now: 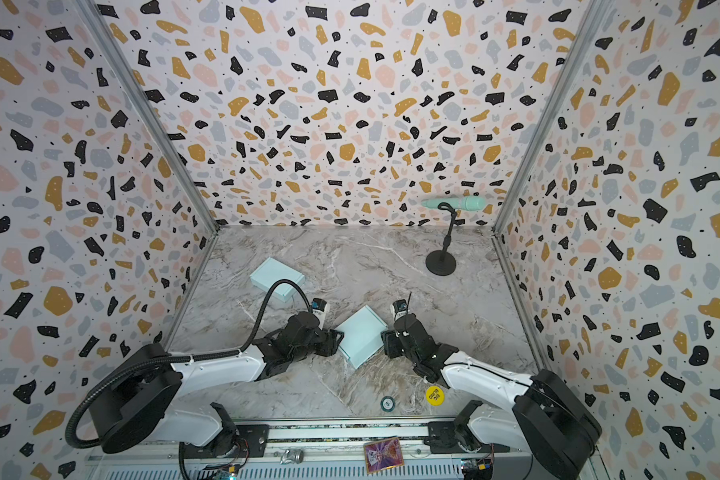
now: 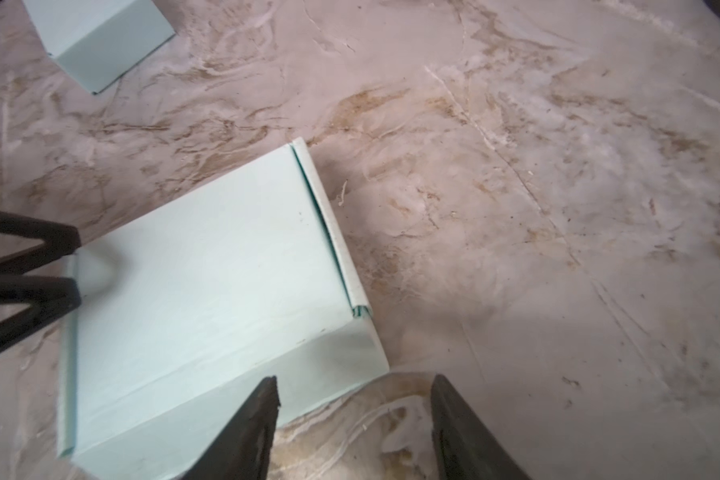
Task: Fold the paper box
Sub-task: 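Turn the closed box on the table with both grippers gripping its edges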
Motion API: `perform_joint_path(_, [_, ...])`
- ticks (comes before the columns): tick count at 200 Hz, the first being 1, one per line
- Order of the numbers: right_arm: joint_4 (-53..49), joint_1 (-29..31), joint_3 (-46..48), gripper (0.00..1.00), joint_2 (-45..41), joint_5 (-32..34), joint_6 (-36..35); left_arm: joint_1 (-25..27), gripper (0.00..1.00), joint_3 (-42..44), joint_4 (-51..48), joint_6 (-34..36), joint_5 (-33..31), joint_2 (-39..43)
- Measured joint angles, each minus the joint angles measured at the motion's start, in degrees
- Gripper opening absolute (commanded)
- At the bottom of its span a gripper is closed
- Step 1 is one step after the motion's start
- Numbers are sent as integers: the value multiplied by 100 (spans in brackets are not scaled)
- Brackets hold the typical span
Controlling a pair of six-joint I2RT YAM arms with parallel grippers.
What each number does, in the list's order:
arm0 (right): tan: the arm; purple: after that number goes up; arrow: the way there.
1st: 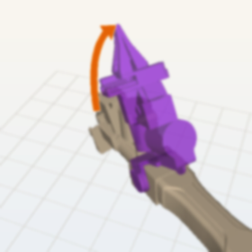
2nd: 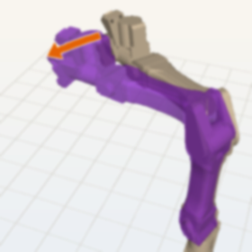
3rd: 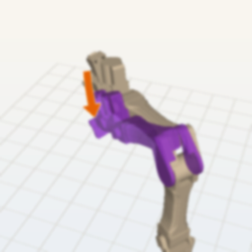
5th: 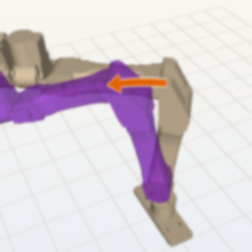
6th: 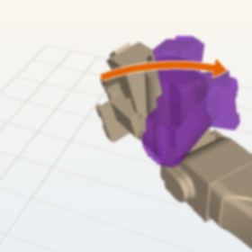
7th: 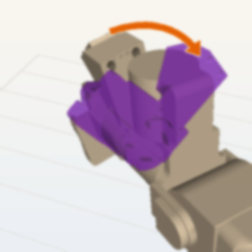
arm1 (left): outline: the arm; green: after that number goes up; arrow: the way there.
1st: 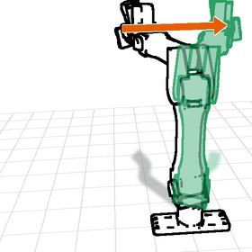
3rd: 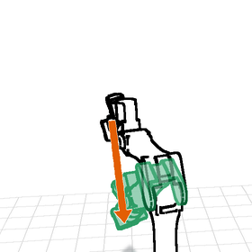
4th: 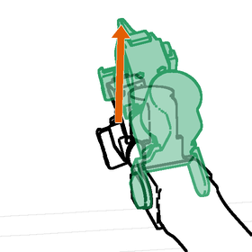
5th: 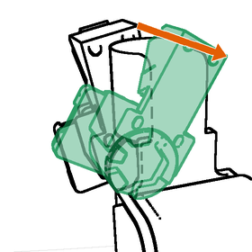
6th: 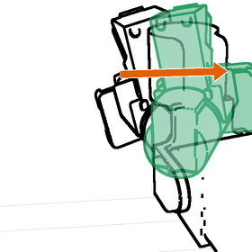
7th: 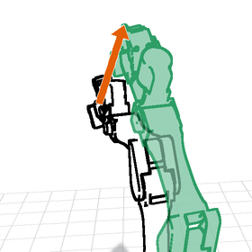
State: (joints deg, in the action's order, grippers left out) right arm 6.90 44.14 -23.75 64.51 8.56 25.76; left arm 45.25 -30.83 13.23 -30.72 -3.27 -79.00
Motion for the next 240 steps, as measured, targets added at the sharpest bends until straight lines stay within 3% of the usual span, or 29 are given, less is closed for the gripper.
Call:
perform_joint_path(34, [-396,691,289,40,-496,4,295,-323,63,-238,-186,59,76,26])
perform_joint_path(88, [-369,1416,538,21,-72,-7,739,-433,51,-575,-61,181,439,-748])
perform_joint_path(169, [726,1523,372,16,1043,-282,761,-216,50,-11,621,-74,901,-697])
perform_joint_path(240, [1115,1561,31,15,1670,-337,664,251,47,345,981,-540,328,-505])
